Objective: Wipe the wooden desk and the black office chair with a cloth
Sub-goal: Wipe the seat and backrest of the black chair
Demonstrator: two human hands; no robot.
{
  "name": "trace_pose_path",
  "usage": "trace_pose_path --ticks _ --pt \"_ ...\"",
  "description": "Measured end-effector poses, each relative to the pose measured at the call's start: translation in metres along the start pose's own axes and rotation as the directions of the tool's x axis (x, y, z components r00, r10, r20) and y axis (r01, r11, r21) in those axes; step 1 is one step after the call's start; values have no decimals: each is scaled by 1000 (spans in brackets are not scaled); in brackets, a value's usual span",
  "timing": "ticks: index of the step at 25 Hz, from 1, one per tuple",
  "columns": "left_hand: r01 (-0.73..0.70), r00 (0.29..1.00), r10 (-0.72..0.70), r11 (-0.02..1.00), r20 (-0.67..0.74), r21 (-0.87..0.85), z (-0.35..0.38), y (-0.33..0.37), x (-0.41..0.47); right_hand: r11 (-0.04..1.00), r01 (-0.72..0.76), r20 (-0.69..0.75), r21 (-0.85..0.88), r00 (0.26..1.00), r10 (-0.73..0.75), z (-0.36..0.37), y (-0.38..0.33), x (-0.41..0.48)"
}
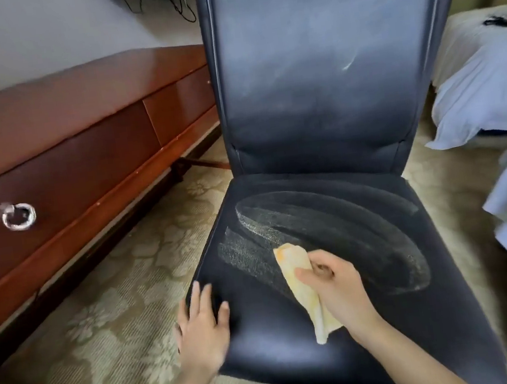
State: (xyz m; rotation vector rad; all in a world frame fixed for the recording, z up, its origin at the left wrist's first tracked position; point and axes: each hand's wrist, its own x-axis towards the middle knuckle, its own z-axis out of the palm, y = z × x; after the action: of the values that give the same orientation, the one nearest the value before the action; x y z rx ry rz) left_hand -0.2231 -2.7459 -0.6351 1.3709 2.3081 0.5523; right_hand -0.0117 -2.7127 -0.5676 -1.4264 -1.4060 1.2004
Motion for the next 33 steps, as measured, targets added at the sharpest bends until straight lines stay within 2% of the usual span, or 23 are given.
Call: trace_pose_path --ticks 2,4,7,9,12,14,18,20,22,24,27,30,33 --pt "30 1000 -30 1000 -1 4 19 -22 11 972 144 -51 -186 986 -156 17 23 9" --pt "14 1000 -14 1000 -10 6 31 -35 16 899 229 -98 -374 954 -283 21 45 10" --pt "-11 999 9 999 34 43 31 -48 16 752 153 -173 -641 926 -336 16 66 0" --pt "-23 998 19 997 60 71 27 -50 15 639 163 -147 -752 903 -403 22 72 -3" --pt "-39 999 37 996 32 76 30 -49 9 552 235 -60 -800 885 -462 55 64 7" --pt "-33 999 33 997 -2 73 33 -50 10 512 333 7 -792 843 -537 88 54 20" --pt "-20 999 23 995 -31 93 33 -50 9 526 452 122 -720 829 -546 145 37 24" --pt "-24 999 28 995 -35 100 33 -51 10 528 492 122 -693 801 -586 149 39 22" --pt "-18 999 21 995 -32 100 32 -52 11 486 513 146 -707 778 -611 133 49 12" --pt "-12 1000 15 994 -23 105 31 -52 11 446 497 124 -744 759 -639 104 67 -1" --pt "0 999 5 994 -44 111 33 -53 10 477 422 -27 -771 726 -687 48 94 -18" --pt "-9 999 16 992 -51 128 35 -54 10 535 278 -202 -798 712 -672 -9 112 -29" --pt "-8 999 16 991 -52 136 37 -53 7 567 73 -390 -820 654 -648 -68 135 -35"
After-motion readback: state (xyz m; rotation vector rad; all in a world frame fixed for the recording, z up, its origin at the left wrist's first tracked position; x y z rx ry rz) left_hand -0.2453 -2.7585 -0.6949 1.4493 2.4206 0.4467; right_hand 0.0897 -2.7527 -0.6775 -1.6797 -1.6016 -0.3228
